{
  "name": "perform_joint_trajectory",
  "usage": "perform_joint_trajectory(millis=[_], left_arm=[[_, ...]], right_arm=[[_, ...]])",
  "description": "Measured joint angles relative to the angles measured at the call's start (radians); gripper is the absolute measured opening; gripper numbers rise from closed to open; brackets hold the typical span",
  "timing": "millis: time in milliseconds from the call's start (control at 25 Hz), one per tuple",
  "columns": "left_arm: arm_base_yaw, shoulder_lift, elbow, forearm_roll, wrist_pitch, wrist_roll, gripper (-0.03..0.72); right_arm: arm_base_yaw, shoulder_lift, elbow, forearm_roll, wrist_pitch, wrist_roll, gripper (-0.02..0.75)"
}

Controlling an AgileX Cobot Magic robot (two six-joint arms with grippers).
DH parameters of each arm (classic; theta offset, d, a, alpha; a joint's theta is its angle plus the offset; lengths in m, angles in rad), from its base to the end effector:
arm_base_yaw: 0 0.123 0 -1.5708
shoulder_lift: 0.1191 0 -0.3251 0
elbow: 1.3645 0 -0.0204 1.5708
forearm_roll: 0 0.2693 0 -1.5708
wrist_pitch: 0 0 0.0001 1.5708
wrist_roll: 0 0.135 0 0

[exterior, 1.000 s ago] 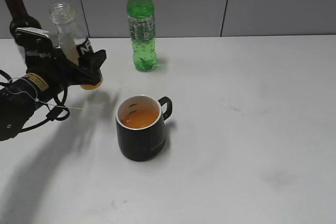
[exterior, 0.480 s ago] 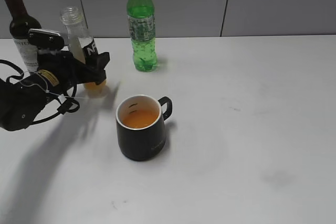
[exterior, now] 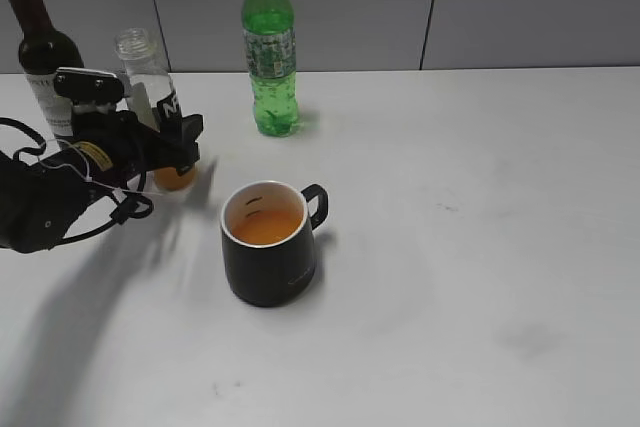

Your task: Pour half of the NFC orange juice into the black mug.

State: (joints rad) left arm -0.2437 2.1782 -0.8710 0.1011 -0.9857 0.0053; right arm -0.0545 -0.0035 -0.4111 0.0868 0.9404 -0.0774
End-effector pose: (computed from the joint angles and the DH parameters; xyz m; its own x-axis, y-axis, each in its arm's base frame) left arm 0.4421 -0.1216 0.0885 -0.2075 0.1145 -0.9715 0.3332 0.9420 0.0398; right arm 0.0258 0.0081 0.2509 -0.4220 -0.0031 -0.9066 -0.0201 0.9998 0.0059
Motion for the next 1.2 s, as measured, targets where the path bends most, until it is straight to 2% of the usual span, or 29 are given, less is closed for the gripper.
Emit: perform_joint_trajectory(millis=[240, 440, 560, 920, 1200], left_arm=[[0.000, 0.037, -0.002, 0.003, -0.074, 0.000, 0.476], [0.000, 0.042, -0.002, 0.009, -0.094, 0.000, 0.602], [0.000, 0.042, -0.002, 0.009, -0.091, 0.015, 0.638], [0.000, 0.041, 0.045, 0.008, -0.141, 0.038, 0.648], [0.000, -0.001, 0.182, -0.031, -0.215, 0.041, 0.648]], right_arm=[[0.000, 0.000, 0.000, 0.000, 0.000, 0.000, 0.595], [0.000, 0.000, 0.000, 0.000, 0.000, 0.000, 0.595], [0.000, 0.000, 0.000, 0.000, 0.000, 0.000, 0.595], [0.000, 0.000, 0.000, 0.000, 0.000, 0.000, 0.595], [0.000, 0.000, 0.000, 0.000, 0.000, 0.000, 0.595]])
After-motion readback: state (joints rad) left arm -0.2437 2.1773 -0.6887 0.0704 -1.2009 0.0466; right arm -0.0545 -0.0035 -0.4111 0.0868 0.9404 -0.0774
